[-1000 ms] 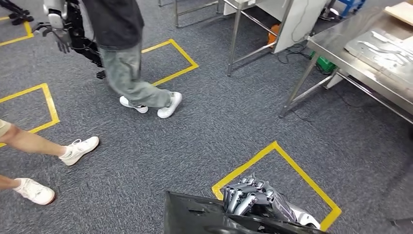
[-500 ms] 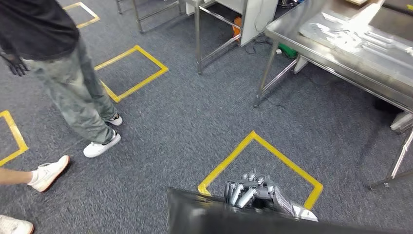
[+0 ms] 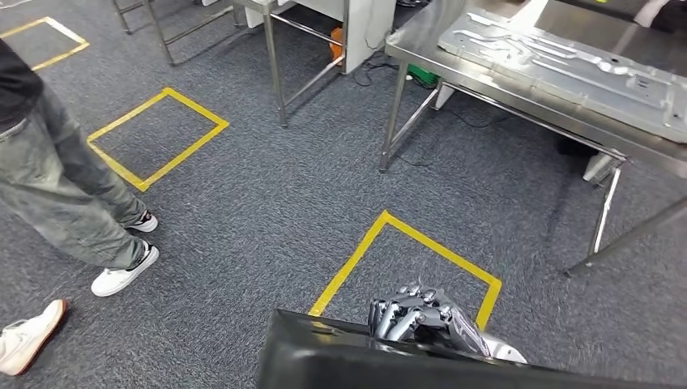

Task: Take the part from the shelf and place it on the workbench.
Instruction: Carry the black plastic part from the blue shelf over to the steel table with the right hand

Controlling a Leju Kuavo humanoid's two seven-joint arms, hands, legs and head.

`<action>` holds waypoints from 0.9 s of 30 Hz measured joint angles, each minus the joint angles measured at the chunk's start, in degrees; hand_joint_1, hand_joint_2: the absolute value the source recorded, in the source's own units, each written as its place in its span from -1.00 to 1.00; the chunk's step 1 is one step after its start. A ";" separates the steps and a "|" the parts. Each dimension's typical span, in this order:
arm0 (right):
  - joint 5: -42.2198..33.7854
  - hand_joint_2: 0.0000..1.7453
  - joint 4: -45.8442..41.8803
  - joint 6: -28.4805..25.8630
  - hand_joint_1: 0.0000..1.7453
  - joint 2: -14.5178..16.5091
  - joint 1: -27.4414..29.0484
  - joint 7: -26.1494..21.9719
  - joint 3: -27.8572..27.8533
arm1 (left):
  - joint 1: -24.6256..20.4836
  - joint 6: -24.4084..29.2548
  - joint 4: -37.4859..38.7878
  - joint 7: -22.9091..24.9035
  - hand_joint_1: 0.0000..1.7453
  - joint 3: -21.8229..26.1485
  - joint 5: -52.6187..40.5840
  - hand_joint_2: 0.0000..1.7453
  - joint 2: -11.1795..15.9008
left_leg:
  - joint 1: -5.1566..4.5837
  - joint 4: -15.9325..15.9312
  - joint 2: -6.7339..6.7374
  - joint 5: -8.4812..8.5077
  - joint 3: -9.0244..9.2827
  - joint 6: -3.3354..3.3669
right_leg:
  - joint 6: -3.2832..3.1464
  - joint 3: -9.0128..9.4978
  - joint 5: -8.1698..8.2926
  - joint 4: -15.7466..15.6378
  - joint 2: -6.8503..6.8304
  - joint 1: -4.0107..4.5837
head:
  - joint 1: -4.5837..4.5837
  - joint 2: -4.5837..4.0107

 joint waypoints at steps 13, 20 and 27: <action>-0.67 1.00 0.03 -0.61 1.00 -0.25 -1.33 0.98 1.51 | -0.32 0.44 0.00 -0.38 -1.00 -0.03 -2.07 1.00 -0.71 | -0.56 0.08 6.27 -2.53 2.31 -1.86 | -1.81 3.08 4.51 -7.35 -4.88 0.50 | 0.00 0.00; -0.73 1.00 0.27 -0.74 1.00 -0.51 -1.58 1.13 2.20 | 0.40 0.75 0.00 0.03 -1.00 -0.06 -2.13 1.00 -0.92 | -0.19 14.66 0.50 -6.68 -5.99 -2.34 | -2.72 3.76 4.40 -7.47 0.40 0.12 | -0.05 0.00; -0.92 1.00 0.43 -0.89 1.00 -0.75 -1.73 1.69 2.32 | 0.23 0.30 0.00 -0.40 -1.00 -0.03 -2.08 1.00 -1.06 | -0.05 0.35 -2.93 0.21 -0.48 -0.99 | -0.59 3.36 4.07 -6.91 5.03 -0.42 | -0.04 0.00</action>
